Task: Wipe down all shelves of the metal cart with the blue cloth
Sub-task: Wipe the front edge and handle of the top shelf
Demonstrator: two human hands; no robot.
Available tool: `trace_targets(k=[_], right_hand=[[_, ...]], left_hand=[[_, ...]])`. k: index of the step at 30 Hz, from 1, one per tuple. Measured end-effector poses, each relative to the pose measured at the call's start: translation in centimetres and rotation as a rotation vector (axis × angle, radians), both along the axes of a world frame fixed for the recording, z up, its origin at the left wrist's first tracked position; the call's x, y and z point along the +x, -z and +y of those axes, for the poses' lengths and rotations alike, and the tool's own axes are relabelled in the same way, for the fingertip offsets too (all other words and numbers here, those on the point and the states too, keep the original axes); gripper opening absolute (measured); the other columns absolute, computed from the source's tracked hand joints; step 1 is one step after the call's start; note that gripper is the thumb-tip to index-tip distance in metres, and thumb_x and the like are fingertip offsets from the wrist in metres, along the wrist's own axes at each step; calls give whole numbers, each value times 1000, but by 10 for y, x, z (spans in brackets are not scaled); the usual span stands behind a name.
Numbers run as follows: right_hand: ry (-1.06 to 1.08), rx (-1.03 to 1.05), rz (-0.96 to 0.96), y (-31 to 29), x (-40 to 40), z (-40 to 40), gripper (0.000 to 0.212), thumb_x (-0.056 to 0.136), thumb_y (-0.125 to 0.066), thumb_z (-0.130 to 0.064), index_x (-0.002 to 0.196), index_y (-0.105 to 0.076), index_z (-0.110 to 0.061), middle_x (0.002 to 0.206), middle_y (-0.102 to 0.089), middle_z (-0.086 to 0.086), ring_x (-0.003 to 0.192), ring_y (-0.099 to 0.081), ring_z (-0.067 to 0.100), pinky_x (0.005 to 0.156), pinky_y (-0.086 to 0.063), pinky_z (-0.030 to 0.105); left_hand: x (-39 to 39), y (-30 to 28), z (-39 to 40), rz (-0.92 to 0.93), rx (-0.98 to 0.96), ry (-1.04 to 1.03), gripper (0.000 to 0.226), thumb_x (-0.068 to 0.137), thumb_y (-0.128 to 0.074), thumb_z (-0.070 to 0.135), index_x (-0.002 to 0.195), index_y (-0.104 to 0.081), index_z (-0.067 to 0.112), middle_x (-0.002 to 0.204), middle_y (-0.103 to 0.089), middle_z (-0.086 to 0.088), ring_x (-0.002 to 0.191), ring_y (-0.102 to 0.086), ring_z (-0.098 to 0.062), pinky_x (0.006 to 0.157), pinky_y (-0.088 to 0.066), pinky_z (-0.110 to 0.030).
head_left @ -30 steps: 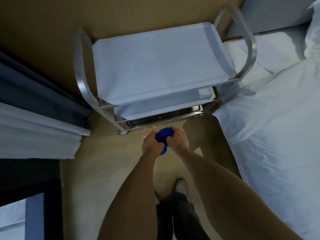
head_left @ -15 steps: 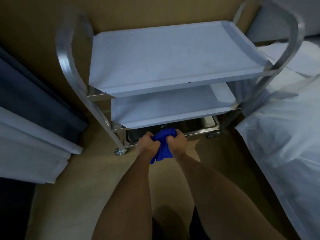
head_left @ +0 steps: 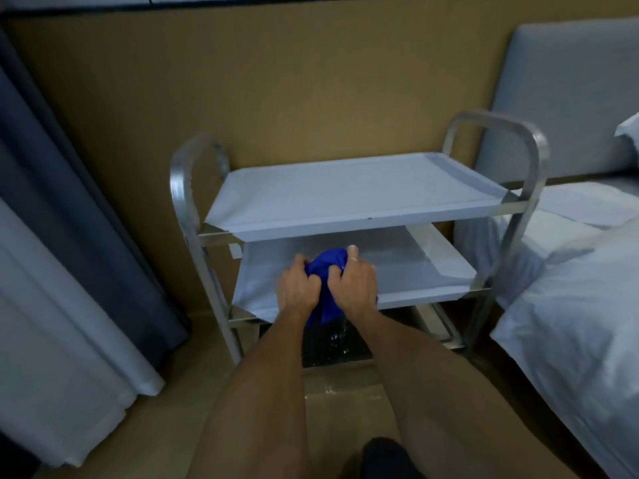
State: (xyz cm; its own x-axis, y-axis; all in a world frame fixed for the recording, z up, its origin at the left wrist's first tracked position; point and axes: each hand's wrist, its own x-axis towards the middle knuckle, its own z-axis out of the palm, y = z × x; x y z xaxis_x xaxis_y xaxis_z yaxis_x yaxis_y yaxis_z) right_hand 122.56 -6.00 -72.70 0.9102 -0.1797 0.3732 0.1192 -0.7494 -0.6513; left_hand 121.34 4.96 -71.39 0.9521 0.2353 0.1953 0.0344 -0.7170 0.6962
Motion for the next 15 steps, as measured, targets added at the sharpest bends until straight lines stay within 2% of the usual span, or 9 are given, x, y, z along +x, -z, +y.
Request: trace_targets(k=[2, 4, 6, 8, 12, 15], right_hand=[[-40, -55, -95, -34, 5, -3, 25, 88, -44, -28, 105, -48, -10, 76, -55, 4, 70, -50, 25, 84, -45, 43], [-51, -55, -176, -63, 12, -4, 18, 83, -39, -30, 94, -41, -15, 71, -51, 2, 65, -47, 24, 81, -45, 43], [-36, -48, -219, -81, 18, -3, 17, 82, -38, -31, 91, -37, -18, 70, -48, 1, 65, -44, 23, 78, -42, 42], [-4, -22, -271, -92, 22, -3, 16, 83, -42, -30, 92, -38, -17, 73, -46, -1, 69, -42, 22, 80, -37, 41], [87, 26, -355, -105, 44, -3, 17, 89, -51, -21, 102, -52, -10, 83, -52, 0, 81, -49, 25, 82, -35, 40], [174, -116, -278, -107, 61, 2, 35, 93, -51, -18, 128, -49, -12, 106, -61, 7, 98, -53, 27, 87, -36, 39]], left_hand=[[3, -27, -2, -103, -27, -16, 18, 79, -53, 13, 97, -53, 17, 80, -63, -4, 78, -61, -26, 73, -53, -42], [8, -53, -3, -186, -20, -12, 17, 79, -53, 15, 96, -53, 18, 77, -63, -4, 73, -61, -26, 68, -53, -42], [9, -76, -4, -219, 83, -31, 17, 81, -53, 16, 97, -50, 17, 73, -61, -4, 67, -58, -26, 61, -46, -37], [9, -95, -5, -245, 170, -55, 20, 82, -53, 17, 102, -48, 18, 71, -57, -4, 65, -55, -26, 61, -43, -35], [31, -111, -14, -333, 184, -59, 31, 83, -50, 9, 113, -47, 15, 84, -64, -7, 75, -60, -29, 68, -47, -39], [48, -113, -13, -278, 248, -51, 35, 91, -47, 6, 125, -46, 13, 101, -67, -12, 89, -62, -31, 78, -49, -43]])
